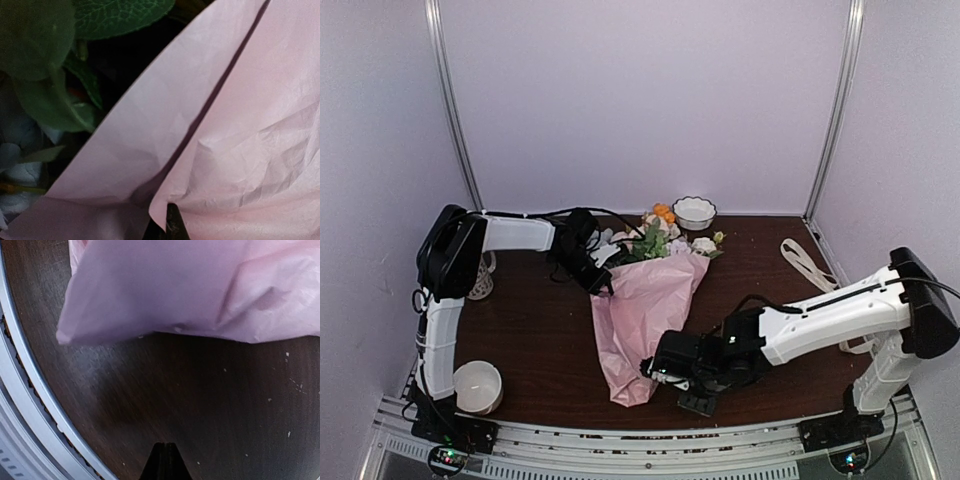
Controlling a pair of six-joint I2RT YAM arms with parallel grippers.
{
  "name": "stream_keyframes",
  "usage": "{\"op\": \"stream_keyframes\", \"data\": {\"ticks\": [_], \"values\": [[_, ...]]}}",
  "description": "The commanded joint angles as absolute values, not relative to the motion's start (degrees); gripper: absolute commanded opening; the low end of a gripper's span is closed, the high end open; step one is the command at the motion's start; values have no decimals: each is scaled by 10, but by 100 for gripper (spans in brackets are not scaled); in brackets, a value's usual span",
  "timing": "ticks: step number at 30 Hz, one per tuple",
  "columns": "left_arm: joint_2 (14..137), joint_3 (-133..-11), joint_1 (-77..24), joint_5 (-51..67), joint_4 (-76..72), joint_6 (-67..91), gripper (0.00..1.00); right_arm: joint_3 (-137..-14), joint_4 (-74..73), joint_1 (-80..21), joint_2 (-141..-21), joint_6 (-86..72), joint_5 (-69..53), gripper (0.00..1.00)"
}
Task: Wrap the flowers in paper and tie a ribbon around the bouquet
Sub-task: Press the fold line on the folded bouquet.
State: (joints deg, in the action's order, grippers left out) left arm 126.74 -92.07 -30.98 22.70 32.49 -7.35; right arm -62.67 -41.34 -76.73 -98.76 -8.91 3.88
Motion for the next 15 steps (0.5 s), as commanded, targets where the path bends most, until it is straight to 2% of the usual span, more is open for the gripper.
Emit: {"op": "stream_keyframes", "data": {"ticks": [1,6,13,14,15], "values": [[1279,-930,-304,230,320,-79,0,-622,-391,-732,-898,-71,51,3],[1280,-928,-303,243,319,-80,0,-687,-300,-700,-952,-45,-3,6],[1273,-930,-304,255,320,-80,0,-792,-308,-701,-1086,-19,-78,7],[1267,-932,-304,258,319,-77,3,-802,-320,-701,-1103,-19,-80,7],[1258,-934,-304,260,319,-70,12,-813,-334,-702,-1120,-19,-81,7]]}}
